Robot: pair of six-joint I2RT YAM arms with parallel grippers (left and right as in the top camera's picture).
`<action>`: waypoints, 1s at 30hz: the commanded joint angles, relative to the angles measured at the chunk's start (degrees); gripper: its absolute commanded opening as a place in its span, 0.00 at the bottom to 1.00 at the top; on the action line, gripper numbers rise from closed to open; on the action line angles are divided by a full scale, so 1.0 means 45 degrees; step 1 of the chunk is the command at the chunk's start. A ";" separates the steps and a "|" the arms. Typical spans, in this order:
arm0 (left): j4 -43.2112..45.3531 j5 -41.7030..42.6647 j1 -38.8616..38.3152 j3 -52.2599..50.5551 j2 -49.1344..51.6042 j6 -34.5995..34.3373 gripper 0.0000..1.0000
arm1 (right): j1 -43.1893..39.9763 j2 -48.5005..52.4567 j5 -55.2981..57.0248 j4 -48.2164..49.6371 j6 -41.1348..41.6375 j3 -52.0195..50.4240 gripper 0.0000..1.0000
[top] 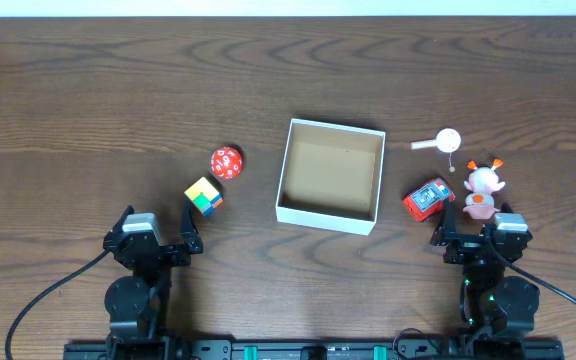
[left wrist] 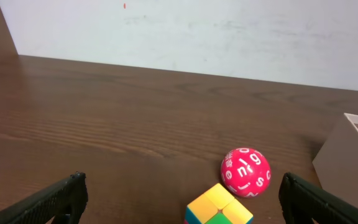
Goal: Pack container
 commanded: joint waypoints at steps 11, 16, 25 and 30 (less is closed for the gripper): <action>-0.0087 0.0175 0.0058 -0.0389 -0.0087 -0.0024 0.98 | -0.0107 -0.0121 -0.0039 0.0019 -0.0155 -0.0068 0.99; -0.0087 0.0180 0.0058 -0.0389 -0.0087 -0.0024 0.98 | -0.0107 -0.0121 -0.0044 0.0019 -0.0155 -0.0068 0.99; 0.0355 0.0369 0.0058 -0.0092 -0.0087 -0.2720 0.98 | -0.0107 -0.0121 -0.0039 0.0019 -0.0155 -0.0068 0.99; -0.0690 0.0568 0.0058 0.1559 0.0413 -0.3167 0.98 | -0.0107 -0.0126 -0.0039 0.0019 -0.0155 -0.0068 0.99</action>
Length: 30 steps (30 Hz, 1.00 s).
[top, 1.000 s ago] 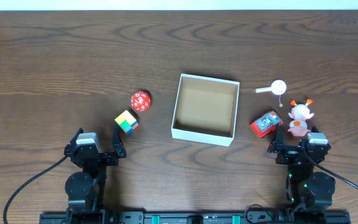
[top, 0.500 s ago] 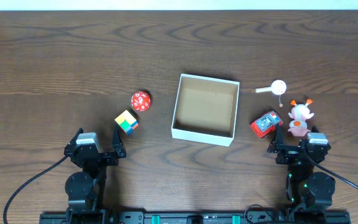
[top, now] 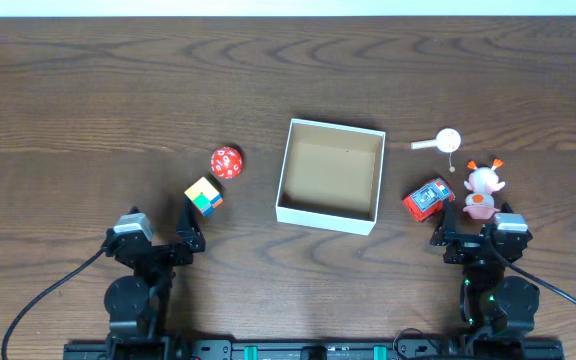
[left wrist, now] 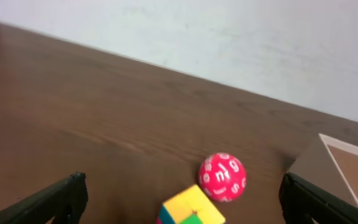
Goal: Pack container
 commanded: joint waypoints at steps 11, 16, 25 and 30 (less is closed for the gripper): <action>-0.6635 -0.0418 0.0058 1.1079 0.8820 0.0063 0.98 | -0.0107 -0.0121 -0.0044 0.0019 -0.0155 -0.0068 0.99; -1.0103 -0.0403 -0.0073 1.6194 1.4197 -0.0379 0.98 | -0.0107 -0.0121 -0.0044 0.0019 -0.0155 -0.0068 0.99; -1.2133 -0.0393 -0.1195 1.9948 2.0050 -0.1039 0.98 | -0.0107 -0.0121 -0.0044 0.0019 -0.0155 -0.0068 0.99; -1.2847 -0.0398 -0.1341 1.9943 2.1036 -0.1117 0.98 | -0.0107 -0.0121 -0.0039 0.0019 -0.0155 -0.0068 0.99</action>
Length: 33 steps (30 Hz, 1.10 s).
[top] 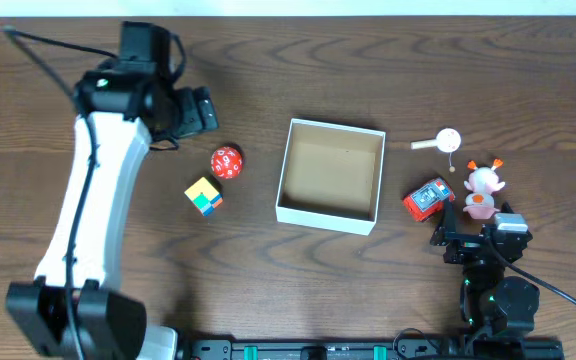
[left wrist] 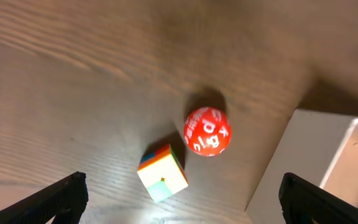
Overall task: Pack container
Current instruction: 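Move left gripper over the colour cube beside the red ball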
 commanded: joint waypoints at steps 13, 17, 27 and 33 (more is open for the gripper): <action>-0.0942 -0.0160 -0.0039 -0.1836 0.0559 -0.2880 0.98 | -0.0107 -0.0097 -0.0044 -0.0029 -0.0146 -0.0039 0.99; -0.0277 -0.0170 -0.0034 -0.2982 0.0554 -0.4197 0.98 | -0.0107 -0.0097 -0.0044 -0.0029 -0.0151 -0.0039 0.99; 0.1841 -0.0165 -0.0034 -0.4527 0.0573 -0.5236 0.98 | -0.0107 -0.0097 -0.0044 -0.0029 -0.0151 -0.0039 0.99; 0.2098 -0.0160 -0.0034 -0.5406 0.0593 -0.5693 0.98 | -0.0107 -0.0097 -0.0039 -0.0029 -0.0151 -0.0039 0.99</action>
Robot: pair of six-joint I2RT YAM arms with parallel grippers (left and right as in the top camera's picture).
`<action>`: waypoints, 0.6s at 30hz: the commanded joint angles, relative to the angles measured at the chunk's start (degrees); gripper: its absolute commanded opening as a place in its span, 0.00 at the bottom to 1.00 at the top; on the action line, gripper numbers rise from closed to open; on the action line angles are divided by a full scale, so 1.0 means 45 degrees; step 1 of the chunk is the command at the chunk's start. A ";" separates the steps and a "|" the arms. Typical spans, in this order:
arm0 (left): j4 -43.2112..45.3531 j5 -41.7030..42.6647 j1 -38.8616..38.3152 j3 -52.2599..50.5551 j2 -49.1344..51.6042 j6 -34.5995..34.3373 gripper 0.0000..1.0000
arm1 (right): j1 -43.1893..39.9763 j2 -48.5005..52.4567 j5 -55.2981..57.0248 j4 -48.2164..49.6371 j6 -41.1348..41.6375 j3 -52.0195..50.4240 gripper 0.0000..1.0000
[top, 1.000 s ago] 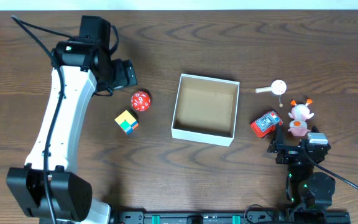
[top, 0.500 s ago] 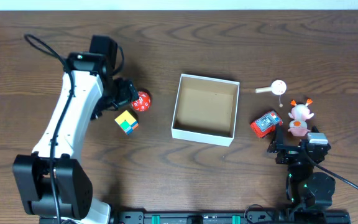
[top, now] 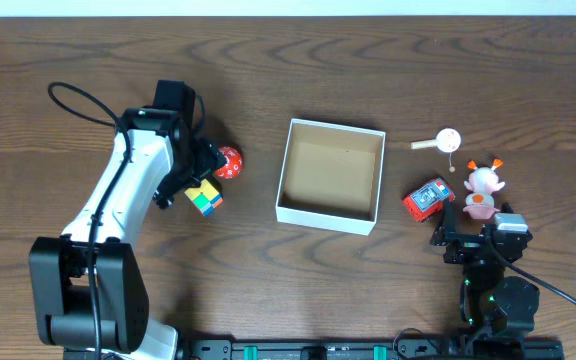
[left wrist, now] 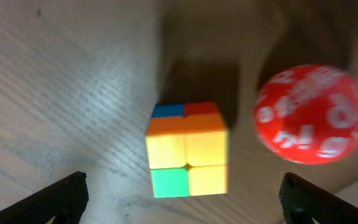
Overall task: Pack container
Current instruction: 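Move left gripper over the colour cube beside the red ball, then lower left gripper and grasp the colour cube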
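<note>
The open white cardboard box [top: 329, 174] sits mid-table. Left of it lie a red ball with white numbers [top: 230, 162] and a small multicoloured puzzle cube [top: 204, 197]. My left gripper [top: 190, 173] hangs open just above these two; in the left wrist view the cube [left wrist: 188, 149] lies between the wide-apart fingertips [left wrist: 61, 198], with the ball [left wrist: 306, 114] at its right. Right of the box are a red toy car [top: 428, 198], a pink figurine [top: 482, 190] and a white spoon-like piece [top: 442, 140]. My right gripper [top: 468, 235] rests by the front edge, its state unclear.
Dark wooden table [top: 88, 70] all round. The left arm reaches from the front-left base over the left half of the table. The right arm is folded at its base just below the figurine and the car.
My left gripper has come down from the far left area to just above the cube and ball; the cube now fills the middle of the wrist view. Right arm unchanged.
My left arm was folded at its base, open, facing the ball and cube. Then it had tilted slightly. Then it was stretched high over the table's far left, looking down. Now it is low over the cube. No object has moved.
</note>
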 commanded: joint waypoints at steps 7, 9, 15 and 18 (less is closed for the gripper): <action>0.0340 -0.0155 -0.0015 -0.0733 0.0180 -0.0471 0.98 | -0.0107 -0.0102 -0.0044 -0.0029 -0.0151 -0.0039 0.99; 0.0559 -0.0155 -0.0015 -0.0738 0.0223 -0.0466 0.98 | -0.0107 -0.0102 -0.0039 -0.0029 -0.0151 -0.0039 0.99; 0.1107 -0.0155 -0.0015 -0.0743 0.0379 -0.0471 0.98 | -0.0107 -0.0102 -0.0044 -0.0029 -0.0151 -0.0039 0.99; 0.1107 -0.0165 -0.0015 -0.0748 0.0393 -0.0471 0.98 | -0.0107 -0.0102 -0.0044 -0.0029 -0.0151 -0.0039 0.99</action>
